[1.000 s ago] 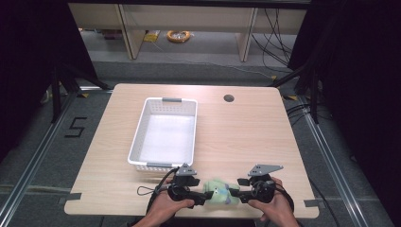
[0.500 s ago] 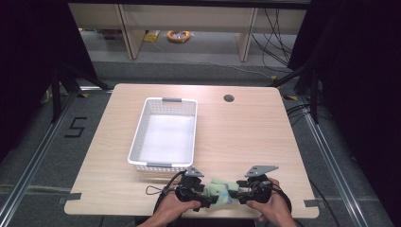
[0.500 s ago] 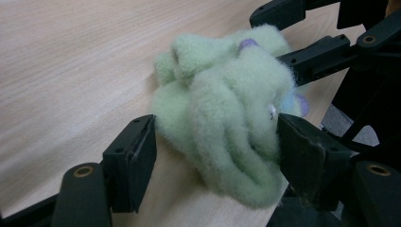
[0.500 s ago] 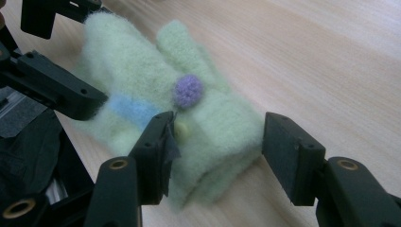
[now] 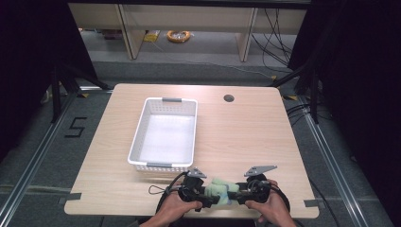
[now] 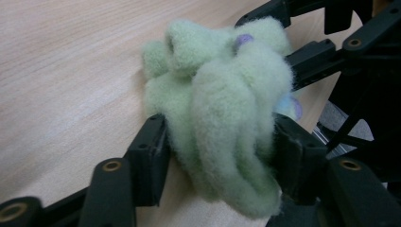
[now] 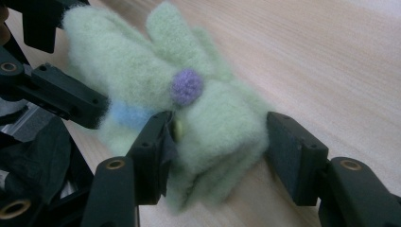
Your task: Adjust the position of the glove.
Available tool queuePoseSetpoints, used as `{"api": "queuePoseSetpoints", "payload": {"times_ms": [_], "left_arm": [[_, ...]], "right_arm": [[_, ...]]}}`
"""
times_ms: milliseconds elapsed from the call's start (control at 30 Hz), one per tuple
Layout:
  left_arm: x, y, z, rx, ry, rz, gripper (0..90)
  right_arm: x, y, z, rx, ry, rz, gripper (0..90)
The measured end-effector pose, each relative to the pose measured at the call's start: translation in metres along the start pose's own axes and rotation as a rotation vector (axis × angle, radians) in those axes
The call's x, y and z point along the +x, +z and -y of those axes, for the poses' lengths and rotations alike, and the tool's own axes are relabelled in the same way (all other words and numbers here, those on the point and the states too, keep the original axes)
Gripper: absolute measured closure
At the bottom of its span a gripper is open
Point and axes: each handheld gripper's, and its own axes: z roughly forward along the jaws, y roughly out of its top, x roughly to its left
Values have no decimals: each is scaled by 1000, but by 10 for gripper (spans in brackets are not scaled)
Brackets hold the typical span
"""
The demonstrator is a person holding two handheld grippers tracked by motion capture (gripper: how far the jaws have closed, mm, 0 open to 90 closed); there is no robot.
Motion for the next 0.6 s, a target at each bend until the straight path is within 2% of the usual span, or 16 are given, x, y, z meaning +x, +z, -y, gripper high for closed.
{"api": "queuePoseSetpoints", "payload": {"times_ms": [67, 100, 133, 233, 267, 300, 400, 467, 500, 533, 567, 600], "left_arm": [[-1, 0, 0, -7, -4, -16, 491], [-1, 0, 1, -12, -3, 9, 507], [-1, 0, 1, -14, -3, 16, 518], [-1, 1, 1, -17, -1, 27, 555], [-1, 1, 1, -16, 1, 26, 564], [-1, 0, 1, -15, -1, 13, 575], [-1, 1, 1, -21, 20, 29, 601], [-2, 1, 1, -23, 32, 25, 620], [-2, 2, 2, -51, 32, 24, 628], [-2, 2, 2, -50, 33, 25, 637], [-3, 2, 2, -53, 28, 26, 642], [-3, 1, 1, -49, 36, 27, 646]], "right_arm": [[-2, 0, 1, -5, 10, -12, 450], [-2, 0, 1, -5, 20, -14, 452], [-1, 0, 1, 1, 40, -23, 453], [0, 0, 1, 0, 40, -29, 478], [-3, 1, 1, -8, 23, -33, 503], [-3, 1, 2, -12, 29, -37, 529], [-4, 2, 2, -19, 15, -81, 595], [-2, 1, 2, -18, 5, -71, 625], [-4, 1, 2, -22, -15, -85, 638], [-1, 0, 3, -15, 10, -92, 650], [-3, 0, 2, -21, -26, -83, 657], [-2, -1, 2, -26, -27, -65, 664]]}}
